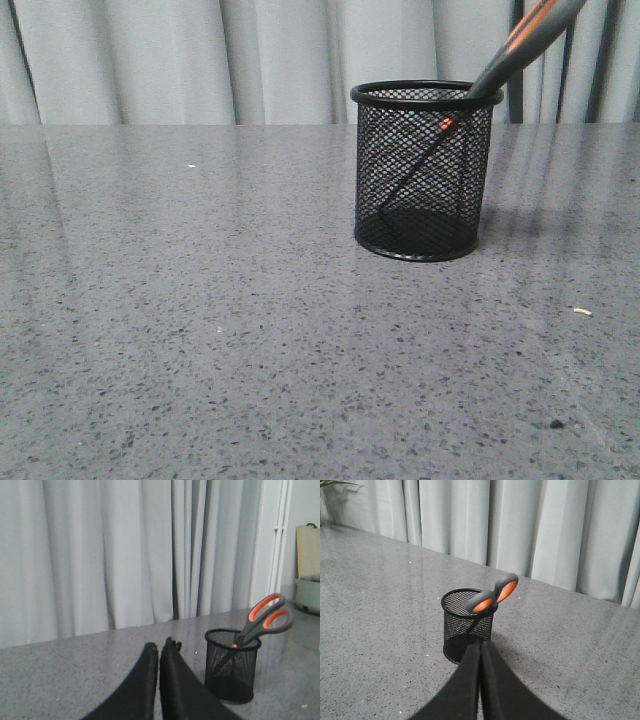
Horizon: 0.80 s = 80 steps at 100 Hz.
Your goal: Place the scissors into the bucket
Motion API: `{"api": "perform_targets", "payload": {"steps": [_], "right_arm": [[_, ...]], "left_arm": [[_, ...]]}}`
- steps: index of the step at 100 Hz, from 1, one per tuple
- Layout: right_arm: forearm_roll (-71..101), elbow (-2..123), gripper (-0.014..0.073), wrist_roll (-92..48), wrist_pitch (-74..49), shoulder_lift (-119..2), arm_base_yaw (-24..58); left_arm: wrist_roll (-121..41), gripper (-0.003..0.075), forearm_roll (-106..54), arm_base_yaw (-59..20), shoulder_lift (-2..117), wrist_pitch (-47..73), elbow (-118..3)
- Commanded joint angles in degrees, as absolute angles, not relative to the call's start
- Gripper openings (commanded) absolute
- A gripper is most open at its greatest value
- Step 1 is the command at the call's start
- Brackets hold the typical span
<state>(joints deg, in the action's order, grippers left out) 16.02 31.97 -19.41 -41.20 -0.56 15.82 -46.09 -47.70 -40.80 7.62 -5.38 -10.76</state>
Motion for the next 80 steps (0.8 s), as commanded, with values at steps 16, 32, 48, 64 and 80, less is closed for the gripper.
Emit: {"api": "perform_targets", "payload": {"steps": [16, 32, 48, 64, 80], "right_arm": [[16.69, 33.14, -0.0055, -19.92, -37.28, -1.58, 15.91], [16.69, 33.14, -0.0055, -19.92, -37.28, -1.58, 15.91], [16.69, 33.14, -0.0055, -19.92, -37.28, -1.58, 15.91], [16.69, 33.14, -0.0055, -19.92, -37.28, -1.58, 15.91], [16.69, 33.14, -0.0055, -19.92, -37.28, -1.58, 15.91]], "left_arm": [[-45.49, -0.0019, -25.89, -33.33, 6.71, -6.59, -8.44], [-25.74, -0.0019, -11.76, -22.16, 2.85, -3.6, -6.47], [-8.55, -0.0019, 1.59, -12.03, -1.63, 0.0, -4.64], [-8.04, -0.0019, 0.37, -7.97, -1.64, 10.33, -2.63], [-8.04, -0.0019, 0.0, -7.82, -1.64, 12.64, 0.9]]}}
